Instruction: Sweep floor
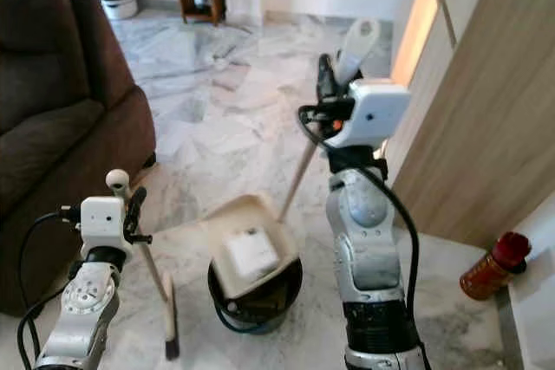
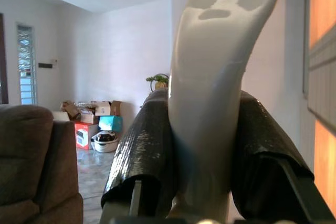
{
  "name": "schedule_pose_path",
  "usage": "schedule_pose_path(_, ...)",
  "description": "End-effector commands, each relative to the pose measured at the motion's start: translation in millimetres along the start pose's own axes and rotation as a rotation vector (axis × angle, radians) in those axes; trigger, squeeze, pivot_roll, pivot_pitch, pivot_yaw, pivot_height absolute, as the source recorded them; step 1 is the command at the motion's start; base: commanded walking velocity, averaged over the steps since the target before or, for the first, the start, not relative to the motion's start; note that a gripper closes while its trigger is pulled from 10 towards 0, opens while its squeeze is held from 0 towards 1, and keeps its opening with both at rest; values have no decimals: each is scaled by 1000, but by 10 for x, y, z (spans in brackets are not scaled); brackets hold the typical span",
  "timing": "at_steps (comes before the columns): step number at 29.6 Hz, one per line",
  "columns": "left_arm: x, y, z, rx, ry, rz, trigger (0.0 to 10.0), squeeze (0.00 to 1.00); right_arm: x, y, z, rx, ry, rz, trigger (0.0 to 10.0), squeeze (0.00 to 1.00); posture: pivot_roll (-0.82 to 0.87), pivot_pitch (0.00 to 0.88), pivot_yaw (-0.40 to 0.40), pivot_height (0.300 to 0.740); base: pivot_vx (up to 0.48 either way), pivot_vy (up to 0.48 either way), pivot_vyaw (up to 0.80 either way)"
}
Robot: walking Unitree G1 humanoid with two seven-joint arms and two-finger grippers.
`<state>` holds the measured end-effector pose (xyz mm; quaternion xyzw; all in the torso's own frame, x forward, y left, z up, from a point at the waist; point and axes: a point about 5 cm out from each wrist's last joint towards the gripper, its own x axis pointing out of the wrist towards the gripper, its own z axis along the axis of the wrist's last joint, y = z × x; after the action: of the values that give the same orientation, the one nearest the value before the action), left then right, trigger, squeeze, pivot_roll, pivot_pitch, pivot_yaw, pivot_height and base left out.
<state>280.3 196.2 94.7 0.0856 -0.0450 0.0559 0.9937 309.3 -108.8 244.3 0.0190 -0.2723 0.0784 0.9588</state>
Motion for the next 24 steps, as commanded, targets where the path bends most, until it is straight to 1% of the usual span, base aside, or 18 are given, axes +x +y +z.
schedule_pose_path(1, 9, 48, 72, 16, -42, 9, 10000, 0, 30, 70, 181, 6, -113, 21, 10000, 0, 163, 0, 27, 740, 0, 0, 0)
schedule_pose_path(2, 9, 48, 73, 16, -43, 9, 10000, 0, 27, 84, 194, -14, -128, 30, 10000, 0, 163, 0, 27, 740, 0, 0, 0)
schedule_pose_path(6, 9, 44, 76, 15, -46, 7, 10000, 0, 11, 127, 212, -43, -155, 43, 10000, 0, 162, 0, 27, 740, 0, 0, 0)
schedule_pose_path(9, 9, 39, 80, 16, -48, 4, 10000, 0, -11, 183, 225, -64, -177, 62, 10000, 0, 161, 0, 28, 740, 0, 0, 0)
schedule_pose_path(10, 7, 34, 80, 16, -48, 2, 10000, 0, -31, 226, 227, -89, -193, 84, 10000, 0, 161, 0, 28, 740, 0, 0, 0)
schedule_pose_path(13, 7, 30, 81, 17, -49, -1, 10000, 0, -58, 291, 218, -115, -203, 117, 10000, 0, 162, 0, 29, 740, 0, 0, 0)
schedule_pose_path(14, 7, 30, 82, 19, -49, -2, 10000, 0, -72, 327, 211, -118, -206, 131, 10000, 0, 161, 0, 29, 740, 0, 0, 0)
schedule_pose_path(15, 7, 30, 82, 19, -49, -2, 10000, 0, -72, 327, 211, -118, -206, 131, 10000, 0, 161, 0, 29, 740, 0, 0, 0)
schedule_pose_path(17, 4, 20, 82, 30, -51, -11, 10000, 0, -101, 397, 199, -107, -211, 152, 10000, 0, 164, 0, 28, 740, 0, 0, 0)
schedule_pose_path(18, 4, 20, 82, 30, -51, -11, 10000, 0, -101, 397, 199, -107, -211, 152, 10000, 0, 164, 0, 28, 740, 0, 0, 0)
schedule_pose_path(19, -1, 9, 82, 36, -53, -17, 10000, 0, -123, 458, 198, -105, -220, 172, 10000, 0, 163, 0, 28, 740, 0, 0, 0)
schedule_pose_path(22, -2, 3, 83, 36, -54, -19, 10000, 0, -142, 521, 199, -116, -232, 196, 10000, 0, 161, 0, 29, 740, 0, 0, 0)
schedule_pose_path(24, -1, -2, 87, 35, -55, -21, 10000, 0, -162, 599, 200, -118, -244, 218, 10000, 0, 163, 0, 29, 740, 0, 0, 0)
